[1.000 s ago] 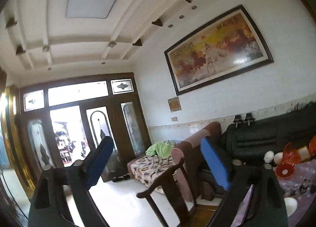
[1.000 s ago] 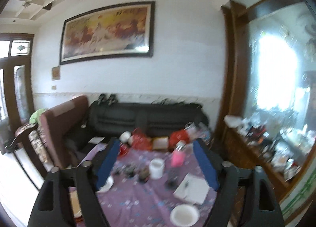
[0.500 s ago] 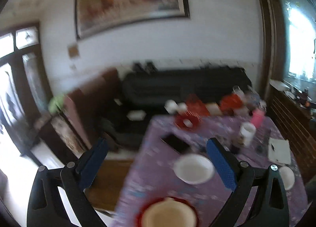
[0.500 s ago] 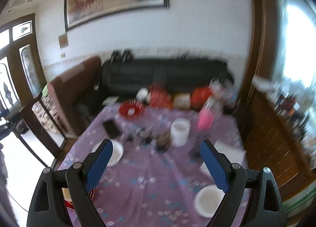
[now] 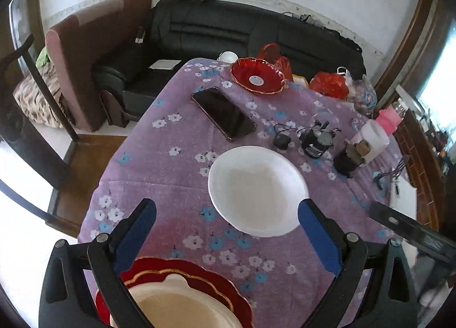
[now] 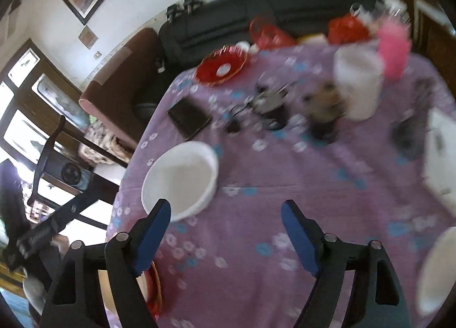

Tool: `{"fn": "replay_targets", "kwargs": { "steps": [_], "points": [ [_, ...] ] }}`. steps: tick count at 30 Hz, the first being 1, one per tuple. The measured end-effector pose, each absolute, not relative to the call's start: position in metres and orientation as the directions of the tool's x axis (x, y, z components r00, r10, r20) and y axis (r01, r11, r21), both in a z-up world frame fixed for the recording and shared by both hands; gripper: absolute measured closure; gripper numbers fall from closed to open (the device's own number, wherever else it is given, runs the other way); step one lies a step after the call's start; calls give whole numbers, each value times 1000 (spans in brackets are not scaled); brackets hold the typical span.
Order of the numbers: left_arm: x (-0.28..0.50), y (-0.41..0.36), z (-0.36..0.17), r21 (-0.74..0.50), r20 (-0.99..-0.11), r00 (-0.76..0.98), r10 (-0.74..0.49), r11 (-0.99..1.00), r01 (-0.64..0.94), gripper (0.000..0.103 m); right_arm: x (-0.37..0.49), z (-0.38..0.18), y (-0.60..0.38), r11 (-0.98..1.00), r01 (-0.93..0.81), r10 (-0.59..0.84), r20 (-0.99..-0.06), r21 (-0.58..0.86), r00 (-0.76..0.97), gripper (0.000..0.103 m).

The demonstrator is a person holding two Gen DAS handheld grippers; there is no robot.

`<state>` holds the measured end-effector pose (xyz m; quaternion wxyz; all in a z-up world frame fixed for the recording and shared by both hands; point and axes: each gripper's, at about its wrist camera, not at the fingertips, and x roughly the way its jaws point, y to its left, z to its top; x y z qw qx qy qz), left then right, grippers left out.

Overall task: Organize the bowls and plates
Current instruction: 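Grasp the rim of the white plate with the right tool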

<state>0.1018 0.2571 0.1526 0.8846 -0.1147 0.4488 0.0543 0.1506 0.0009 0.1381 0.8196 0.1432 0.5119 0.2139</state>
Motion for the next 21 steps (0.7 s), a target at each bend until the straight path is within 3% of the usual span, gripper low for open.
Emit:
{"fn": "replay_targets", "kwargs": {
  "steps": [2,8,9,11,14,21],
  "points": [
    [100,259,152,-153,-803,596,-7,969,-195,3,167,116,15,850,-177,525,-772,496,358,32],
    [104,267,151,-163,-802,598,-18,968,-189,3,199,77,49,831,-115,551,-776,544,307,41],
    [104,268,150,-162,-803,596,-18,968,-190,3,202,72,53,830,-108,552,-779,546,298,46],
    [106,269,146,-167,-807,590,-23,967,-191,3,205,64,58,826,-95,557,-783,555,277,73],
    [108,270,141,-186,-814,579,-42,964,-192,3,208,54,57,815,-76,573,-778,575,258,90],
    [96,256,142,-209,-810,581,-81,965,-157,3,184,71,26,842,-101,535,-797,530,281,95]
  ]
}}
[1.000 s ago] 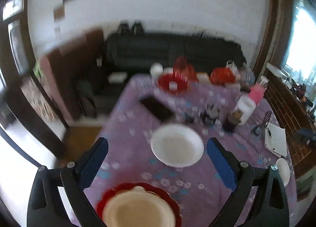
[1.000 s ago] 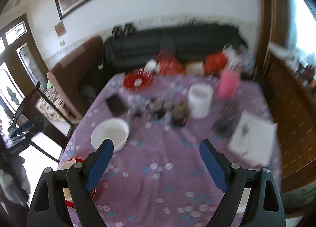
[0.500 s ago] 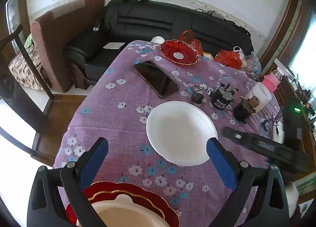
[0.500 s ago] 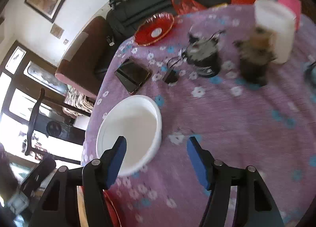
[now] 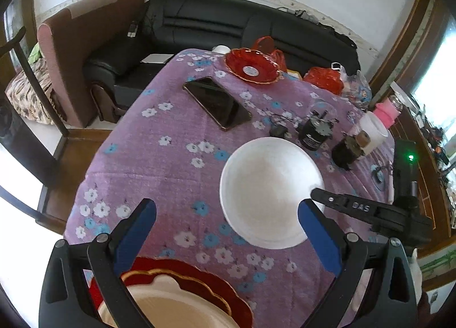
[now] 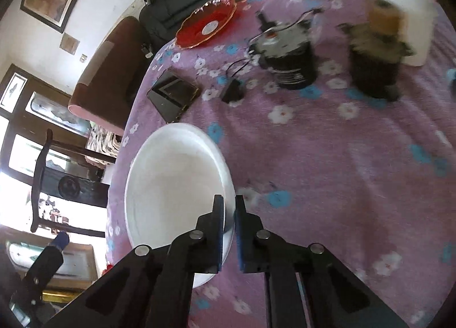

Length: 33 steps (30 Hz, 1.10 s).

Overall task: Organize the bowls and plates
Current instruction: 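Grasp the rim of the white plate with the right tool, then carry the white plate onto the stack and open the right tool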

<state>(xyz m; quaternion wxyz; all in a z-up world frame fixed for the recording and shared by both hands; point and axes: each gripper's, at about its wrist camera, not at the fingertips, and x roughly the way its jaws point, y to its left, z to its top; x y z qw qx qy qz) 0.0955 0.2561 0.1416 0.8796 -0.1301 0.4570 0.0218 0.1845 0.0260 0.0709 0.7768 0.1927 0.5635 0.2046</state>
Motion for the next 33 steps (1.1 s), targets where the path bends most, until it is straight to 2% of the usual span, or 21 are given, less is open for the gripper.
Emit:
{"fn": "replay_targets", "kwargs": {
  "steps": [7,12,13,14,16,17,20,24,33],
  "points": [
    [72,222,150,-222,-796,589,-137,972,-73,3,140,75,-45,853,-70,515,-816,517,263,95],
    [79,202,146,-170,-804,587,-99,983,-69,3,128,77,-70,832,-55,540,-782,552,312,93],
    [82,204,145,-175,-806,585,-94,981,-83,3,127,78,-69,821,-61,556,-772,567,308,84],
    [87,208,143,-188,-808,582,-93,977,-104,3,126,79,-66,814,-73,568,-763,577,307,70],
    [97,221,138,-221,-812,576,-95,963,-153,3,126,83,-57,813,-93,571,-754,576,325,54],
    [101,228,136,-234,-813,575,-93,956,-176,3,127,85,-52,810,-103,574,-745,578,339,52],
    [115,247,128,-259,-816,573,-82,937,-236,4,135,86,-35,801,-120,587,-728,587,355,52],
    [139,264,110,-287,-840,534,-99,915,-282,20,148,77,-11,794,-129,597,-723,594,348,51],
    [180,266,78,-223,-891,446,-82,936,-274,26,162,58,20,827,-156,558,-757,540,339,52]
  ]
}}
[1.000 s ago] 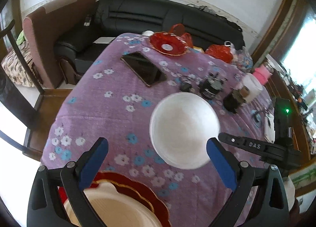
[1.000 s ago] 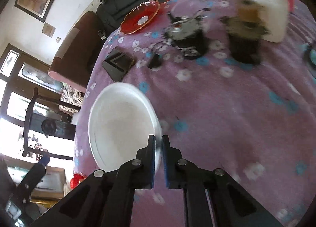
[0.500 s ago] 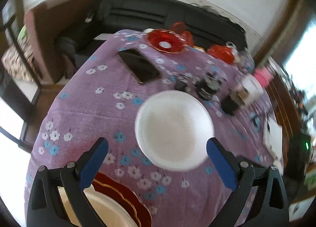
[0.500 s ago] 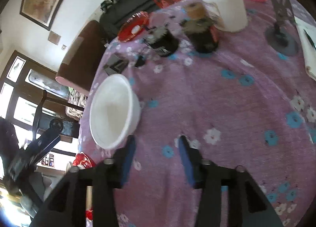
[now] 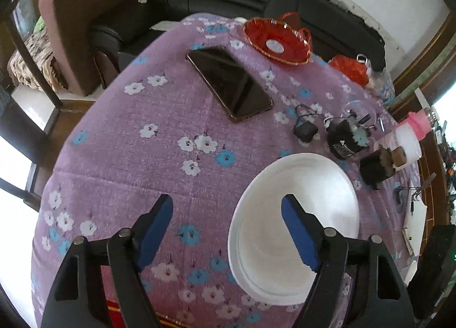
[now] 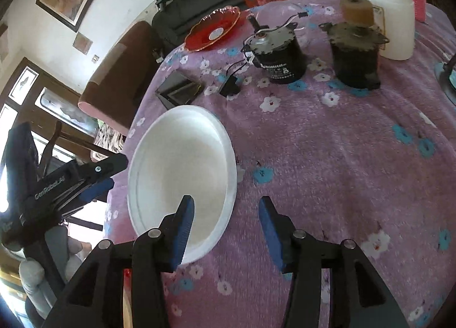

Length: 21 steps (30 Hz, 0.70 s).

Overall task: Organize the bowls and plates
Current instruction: 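Carry the white plate onto the stack and open the right tool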

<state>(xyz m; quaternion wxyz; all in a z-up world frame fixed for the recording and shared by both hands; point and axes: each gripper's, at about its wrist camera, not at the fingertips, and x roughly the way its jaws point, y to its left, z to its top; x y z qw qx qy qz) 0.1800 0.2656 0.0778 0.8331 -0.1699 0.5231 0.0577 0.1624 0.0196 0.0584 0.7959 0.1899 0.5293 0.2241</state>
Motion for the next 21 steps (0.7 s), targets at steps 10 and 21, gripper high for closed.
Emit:
{"fn": "replay_targets", "kwargs": {
  "steps": [10,21],
  "points": [
    [198,247,53,-206,-932,339,-128,957,-205,65,166,51,20,829,-157,555,-760,536,337,58],
    [174,235,73,-208,-919,373,-130,962,-178,89,153,66,15,824,-181,564,-741,537,364,90]
  ]
}}
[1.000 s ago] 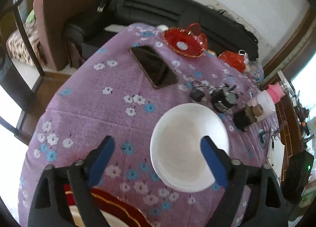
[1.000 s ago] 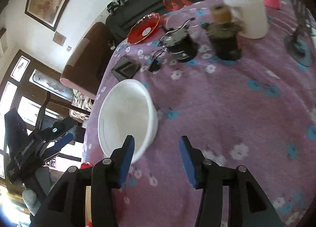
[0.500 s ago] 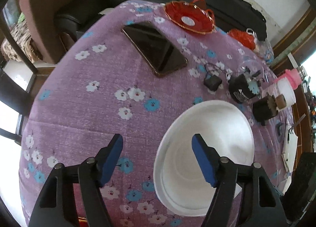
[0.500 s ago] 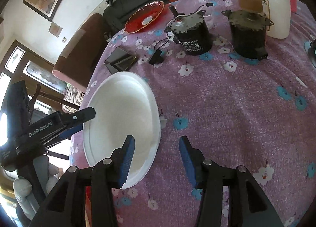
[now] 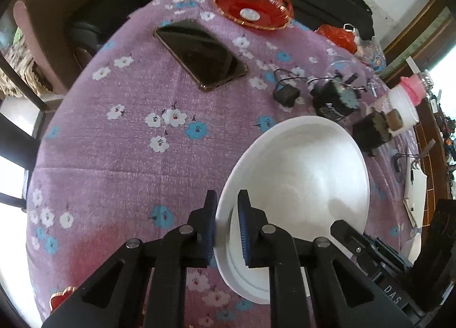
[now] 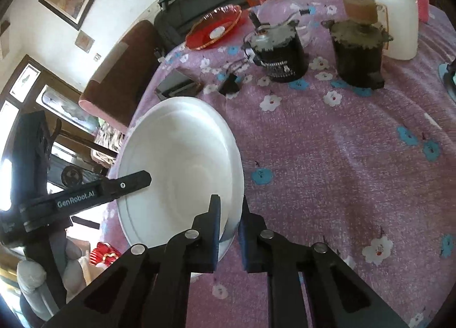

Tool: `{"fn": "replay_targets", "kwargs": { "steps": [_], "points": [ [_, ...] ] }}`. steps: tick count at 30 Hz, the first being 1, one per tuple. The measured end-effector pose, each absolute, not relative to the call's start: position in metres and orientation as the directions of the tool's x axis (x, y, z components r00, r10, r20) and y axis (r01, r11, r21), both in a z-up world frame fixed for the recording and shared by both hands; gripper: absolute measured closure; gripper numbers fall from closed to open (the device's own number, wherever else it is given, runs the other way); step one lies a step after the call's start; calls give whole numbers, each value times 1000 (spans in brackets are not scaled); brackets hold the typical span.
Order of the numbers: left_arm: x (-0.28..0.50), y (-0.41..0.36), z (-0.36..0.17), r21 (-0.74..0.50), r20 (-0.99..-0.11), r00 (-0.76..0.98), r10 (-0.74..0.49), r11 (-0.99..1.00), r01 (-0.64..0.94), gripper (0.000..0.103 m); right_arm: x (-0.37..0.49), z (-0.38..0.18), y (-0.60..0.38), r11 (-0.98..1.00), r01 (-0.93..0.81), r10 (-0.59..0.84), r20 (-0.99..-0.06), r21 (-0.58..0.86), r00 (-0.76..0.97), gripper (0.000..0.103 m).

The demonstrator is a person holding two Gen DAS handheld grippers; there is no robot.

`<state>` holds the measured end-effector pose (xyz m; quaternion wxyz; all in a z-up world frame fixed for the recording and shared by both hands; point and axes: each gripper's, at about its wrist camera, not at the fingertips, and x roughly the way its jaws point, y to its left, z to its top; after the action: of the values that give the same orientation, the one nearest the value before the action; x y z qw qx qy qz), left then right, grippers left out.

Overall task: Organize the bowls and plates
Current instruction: 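Carry the white plate onto the stack and open the right tool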

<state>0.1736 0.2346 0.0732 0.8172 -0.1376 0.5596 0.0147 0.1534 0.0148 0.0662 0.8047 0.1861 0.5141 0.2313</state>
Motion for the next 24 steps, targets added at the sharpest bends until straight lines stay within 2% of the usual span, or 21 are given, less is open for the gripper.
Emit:
{"fn": "replay_targets", "kwargs": {
  "steps": [7,14,24],
  "points": [
    [129,231,118,-232,-875,465,-135,960,-157,89,117,116,10,822,-248,568,-704,512,427,90],
    [64,248,161,-253,-835,536,-125,952,-172,89,74,152,24,783,-315,623,-672,537,401,90],
    [-19,300,163,-294,-826,555,-101,917,-270,89,14,157,86,760,-422,635,-705,495,317,90]
  ]
}}
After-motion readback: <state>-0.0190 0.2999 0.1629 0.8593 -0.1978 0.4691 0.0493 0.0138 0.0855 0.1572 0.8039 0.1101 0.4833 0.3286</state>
